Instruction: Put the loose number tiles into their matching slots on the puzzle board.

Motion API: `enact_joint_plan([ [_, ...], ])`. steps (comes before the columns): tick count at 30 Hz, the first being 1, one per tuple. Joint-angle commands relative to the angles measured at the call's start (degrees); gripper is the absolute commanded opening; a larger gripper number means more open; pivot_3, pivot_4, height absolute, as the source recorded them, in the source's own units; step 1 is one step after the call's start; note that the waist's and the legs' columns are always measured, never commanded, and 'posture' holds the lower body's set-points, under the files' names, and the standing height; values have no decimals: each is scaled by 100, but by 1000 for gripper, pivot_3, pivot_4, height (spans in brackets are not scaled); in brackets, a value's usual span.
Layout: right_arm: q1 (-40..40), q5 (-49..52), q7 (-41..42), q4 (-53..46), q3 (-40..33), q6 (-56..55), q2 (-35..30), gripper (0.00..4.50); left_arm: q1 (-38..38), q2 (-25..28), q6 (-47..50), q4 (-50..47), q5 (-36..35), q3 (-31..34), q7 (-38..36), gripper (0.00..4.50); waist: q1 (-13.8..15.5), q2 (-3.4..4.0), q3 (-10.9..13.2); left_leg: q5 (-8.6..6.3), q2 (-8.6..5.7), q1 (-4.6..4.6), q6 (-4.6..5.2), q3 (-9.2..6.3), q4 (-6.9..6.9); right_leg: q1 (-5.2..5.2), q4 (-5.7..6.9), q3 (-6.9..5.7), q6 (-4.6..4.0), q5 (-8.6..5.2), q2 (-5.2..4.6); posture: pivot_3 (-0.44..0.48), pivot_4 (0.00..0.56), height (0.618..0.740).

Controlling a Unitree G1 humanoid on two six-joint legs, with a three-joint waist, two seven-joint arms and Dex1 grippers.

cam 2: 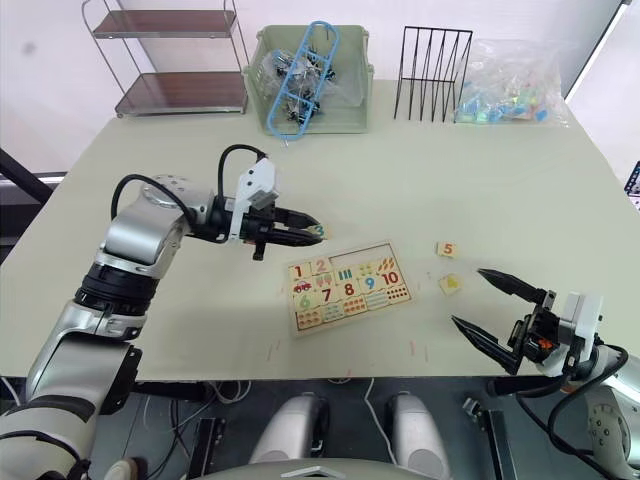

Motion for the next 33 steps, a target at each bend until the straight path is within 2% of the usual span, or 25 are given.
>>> enact_joint_plan([
  [1, 67, 61, -60, -247, -147, -117, -25, 4500, -290, -204, 164, 42, 209, -276, 136, 920, -4, 0, 0, 0, 0, 0, 0, 0, 0, 0, 0, 0, 0, 0, 0, 0, 150, 739],
  [15, 115, 56, -154, -305, -133, -132, -40, 4500, -603, -704, 730, -95, 938, -1145, 540, 920, -8, 0, 0, 0, 0, 0, 0, 0, 0, 0, 0, 2, 0, 0, 1, 0, 150, 739],
  [33, 101, 59, -71, -95, -149, -298, -11, 4500, -794, -654, 1529, -101, 1354, -1667, 487, 920, -10, 0, 0, 0, 0, 0, 0, -1, 0, 0, 0, 2, 1, -1, 2, 0, 150, 739],
])
